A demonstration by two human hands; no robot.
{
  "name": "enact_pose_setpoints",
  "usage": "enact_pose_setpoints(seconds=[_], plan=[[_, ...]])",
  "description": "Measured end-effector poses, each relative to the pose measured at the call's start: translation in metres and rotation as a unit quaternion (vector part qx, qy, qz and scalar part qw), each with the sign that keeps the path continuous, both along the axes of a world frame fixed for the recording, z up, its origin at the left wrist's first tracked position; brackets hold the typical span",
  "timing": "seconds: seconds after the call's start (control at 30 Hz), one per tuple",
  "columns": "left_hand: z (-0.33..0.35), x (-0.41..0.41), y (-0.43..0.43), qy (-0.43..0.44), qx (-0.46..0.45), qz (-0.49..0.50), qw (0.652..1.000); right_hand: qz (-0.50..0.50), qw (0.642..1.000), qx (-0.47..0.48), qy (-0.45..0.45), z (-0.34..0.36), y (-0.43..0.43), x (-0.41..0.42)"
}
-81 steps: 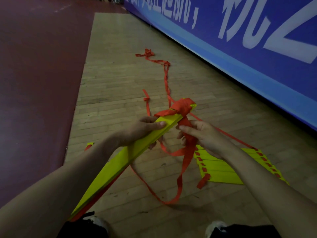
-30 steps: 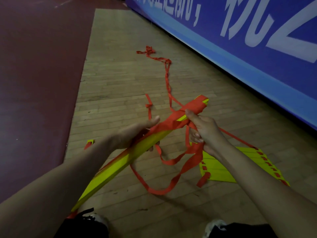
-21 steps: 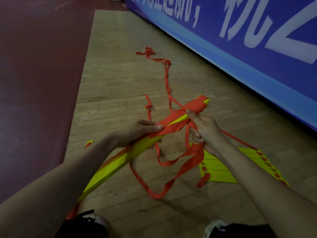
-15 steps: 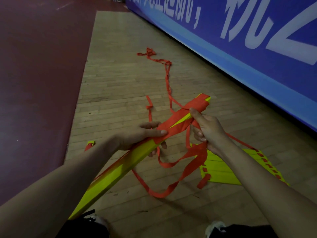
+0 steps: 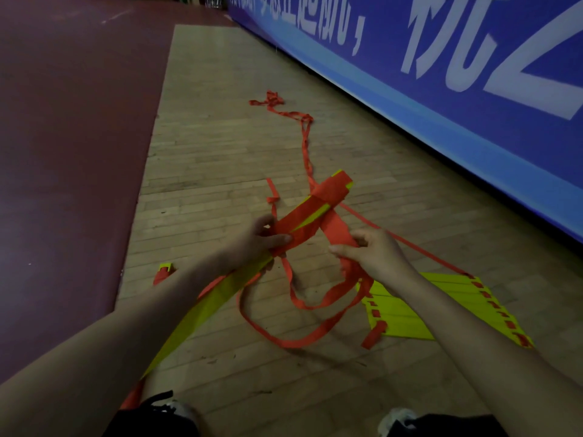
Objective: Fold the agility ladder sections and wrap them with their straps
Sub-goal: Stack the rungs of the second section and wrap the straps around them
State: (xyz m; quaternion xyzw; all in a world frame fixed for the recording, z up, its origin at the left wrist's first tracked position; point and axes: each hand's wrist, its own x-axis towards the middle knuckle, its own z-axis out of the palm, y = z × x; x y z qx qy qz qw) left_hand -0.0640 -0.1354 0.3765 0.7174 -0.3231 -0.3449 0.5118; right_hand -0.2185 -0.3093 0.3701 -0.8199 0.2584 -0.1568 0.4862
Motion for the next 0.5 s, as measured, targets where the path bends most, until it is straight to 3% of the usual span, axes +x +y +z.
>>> enact_pose_setpoints(seconds=[0.07,0.2,0.3,0.37,0.43,0.5], plan=[[0.0,0.0,-0.001,-0.018,0.008,0.011,1.0,-0.022,1.0,0.008,-0.001,0.0,0.0,0.001],[-0.003,0.0,-0.003,-0.061,0.028,0.019,0.998,-0.029,0.992,0.126,-0.012,0.004,0.008,0.005],[-0.005,-0.002,-0.001,-0.187,0.071,0.027,0.979,-0.036,0.997,0.074,0.003,0.003,0.007,0.007],[-0.003,-0.006,0.0,-0.353,0.137,0.003,0.926,-0.039,0.999,-0.002,0.012,0.001,0.009,0.009],[-0.002,-0.012,-0.001,-0.517,0.206,-0.019,0.831,-0.042,0.999,-0.032,-0.011,0.001,0.018,0.013],[-0.003,-0.018,-0.003,-0.599,0.221,-0.022,0.769,-0.074,0.996,-0.034,-0.025,0.005,0.026,0.017]])
